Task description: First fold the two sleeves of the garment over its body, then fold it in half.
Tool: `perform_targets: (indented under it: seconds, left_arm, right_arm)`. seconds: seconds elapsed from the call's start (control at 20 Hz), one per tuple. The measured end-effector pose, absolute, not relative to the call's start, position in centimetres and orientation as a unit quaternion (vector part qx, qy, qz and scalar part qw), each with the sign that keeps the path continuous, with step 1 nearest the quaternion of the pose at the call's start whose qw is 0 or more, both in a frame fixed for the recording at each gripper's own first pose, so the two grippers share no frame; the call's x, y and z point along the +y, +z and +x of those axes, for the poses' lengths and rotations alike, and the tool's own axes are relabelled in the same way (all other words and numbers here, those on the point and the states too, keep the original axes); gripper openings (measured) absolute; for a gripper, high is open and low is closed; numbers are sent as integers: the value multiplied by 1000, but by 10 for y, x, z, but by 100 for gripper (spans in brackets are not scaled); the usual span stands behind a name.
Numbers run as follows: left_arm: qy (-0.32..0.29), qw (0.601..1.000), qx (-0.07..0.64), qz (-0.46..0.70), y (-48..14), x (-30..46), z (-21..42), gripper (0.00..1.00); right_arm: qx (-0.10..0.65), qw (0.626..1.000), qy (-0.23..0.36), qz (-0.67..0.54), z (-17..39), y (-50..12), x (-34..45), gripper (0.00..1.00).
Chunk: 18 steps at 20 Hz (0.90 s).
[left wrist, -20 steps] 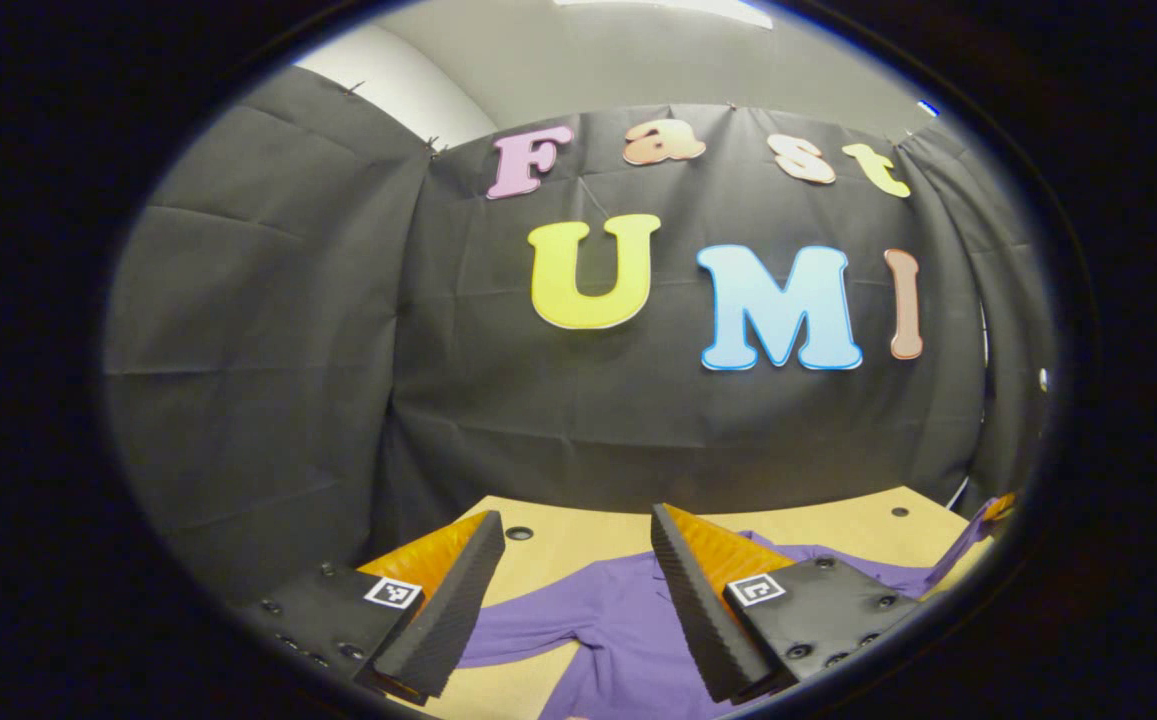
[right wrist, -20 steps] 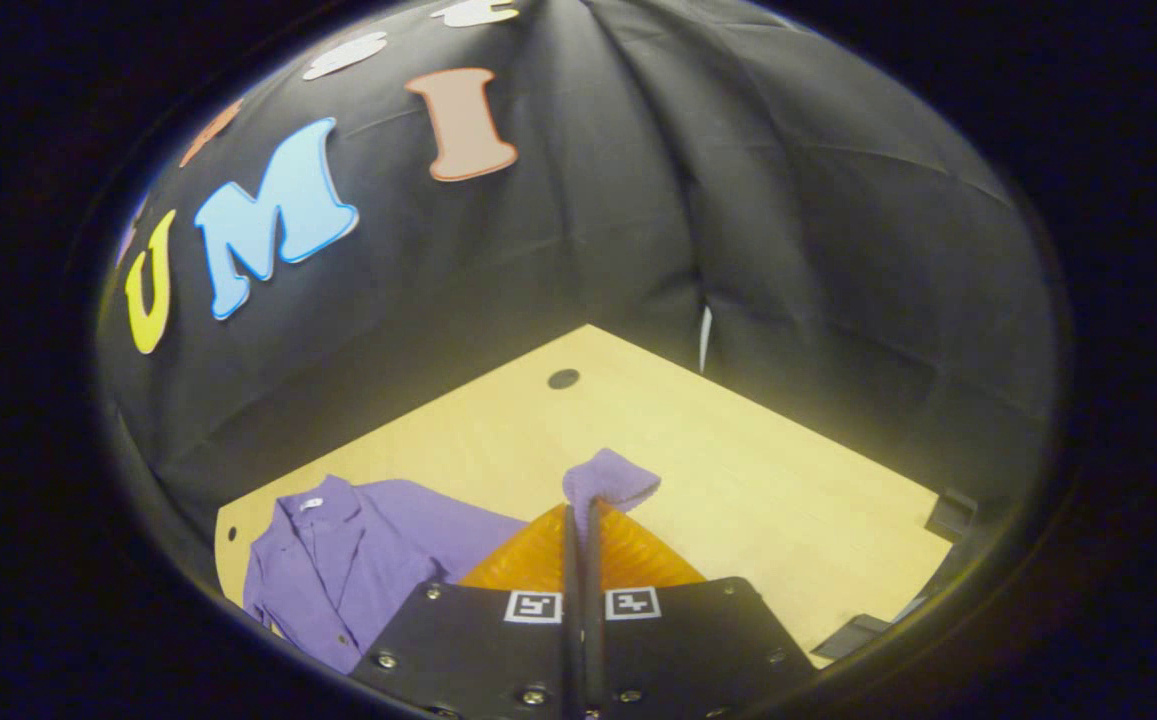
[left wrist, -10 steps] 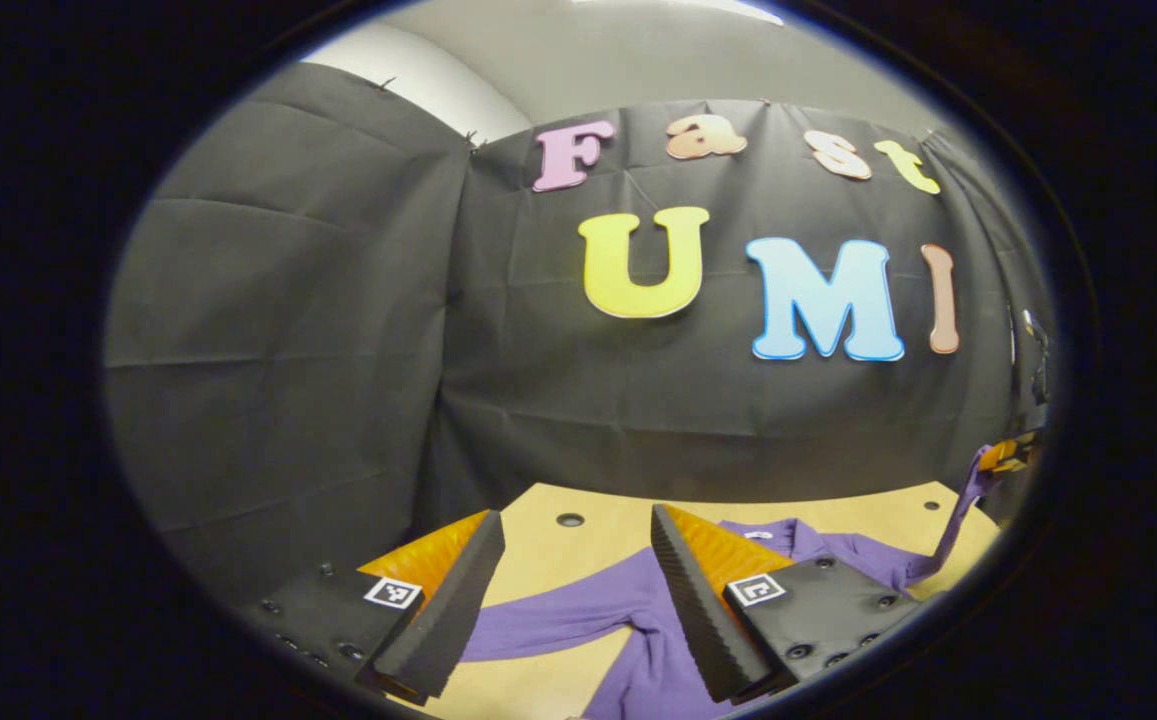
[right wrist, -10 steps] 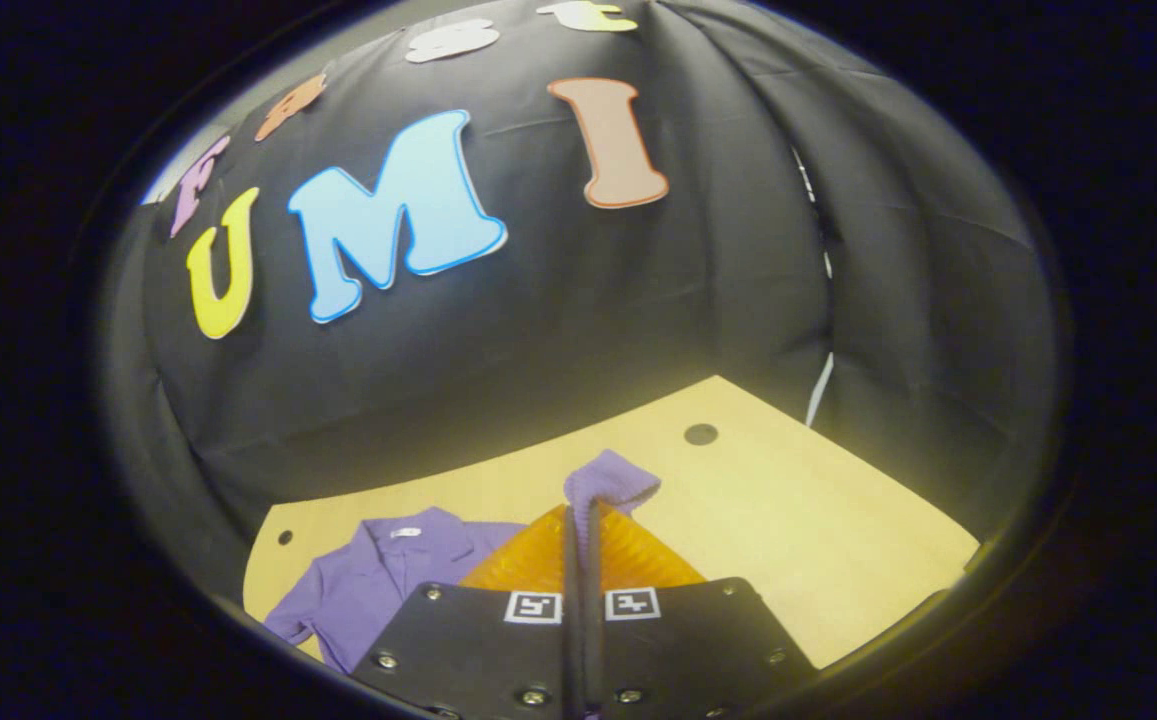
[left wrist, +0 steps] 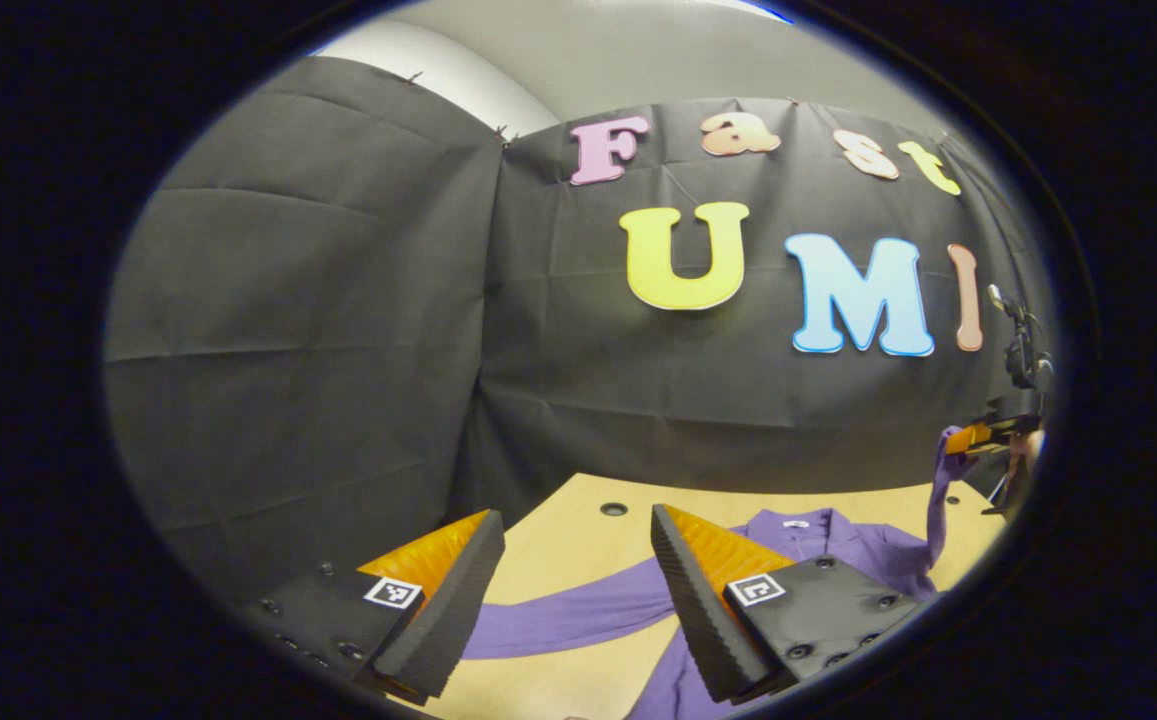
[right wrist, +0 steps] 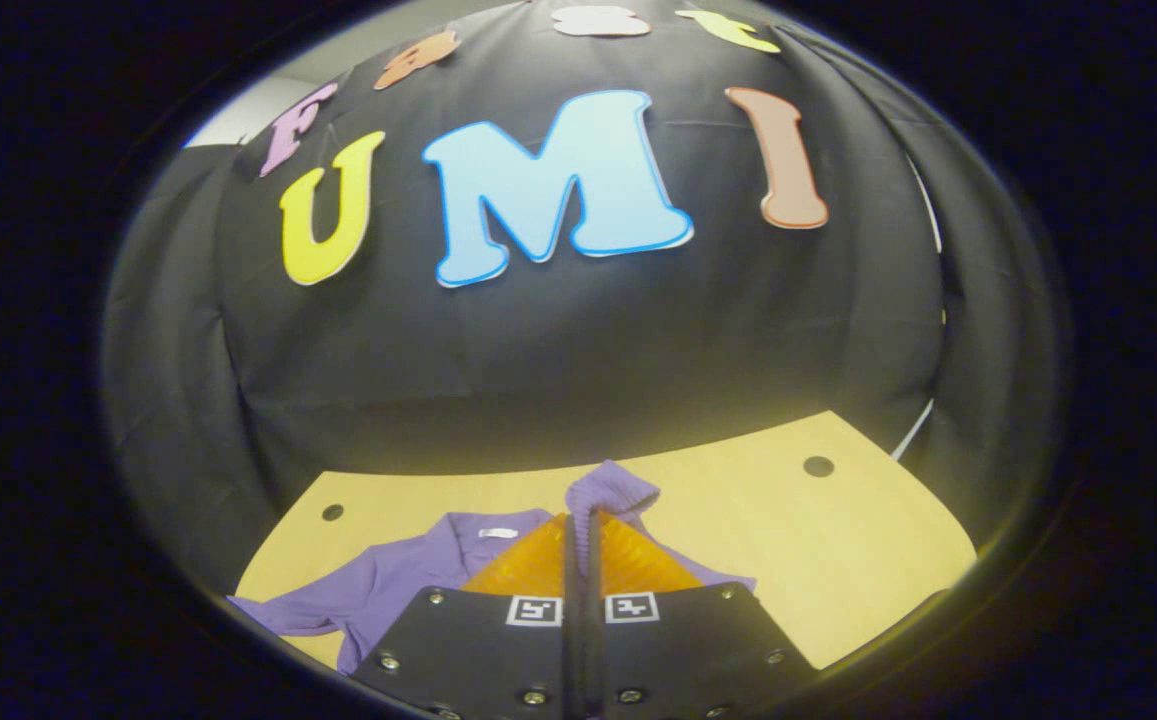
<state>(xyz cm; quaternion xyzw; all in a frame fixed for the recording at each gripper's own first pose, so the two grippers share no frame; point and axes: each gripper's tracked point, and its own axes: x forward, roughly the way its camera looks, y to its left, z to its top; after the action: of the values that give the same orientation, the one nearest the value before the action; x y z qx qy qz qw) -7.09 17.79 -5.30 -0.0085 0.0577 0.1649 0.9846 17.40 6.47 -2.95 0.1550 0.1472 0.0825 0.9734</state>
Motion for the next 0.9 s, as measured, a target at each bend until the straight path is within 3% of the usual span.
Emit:
perform_targets:
  seconds: [0.35, 0.4, 0.55, 0.9]
  left_arm:
    - [186, 980, 74, -10, -67, 210, -93, 93]
    - [190, 979, 76, -9, -69, 215, -98, 93]
    - [203, 976, 85, -8, -74, 230, -110, 93]
    - [234, 967, 101, -13, -91, 260, -133, 93]
  right_arm:
    - [189, 960, 181, 97, 179, -56, 193, 1]
    - [197, 957, 195, 87, 179, -63, 211, 5]
    - [223, 945, 230, 59, 174, -82, 253, 1]
    - [271, 928, 257, -2, 165, -127, 311, 2]
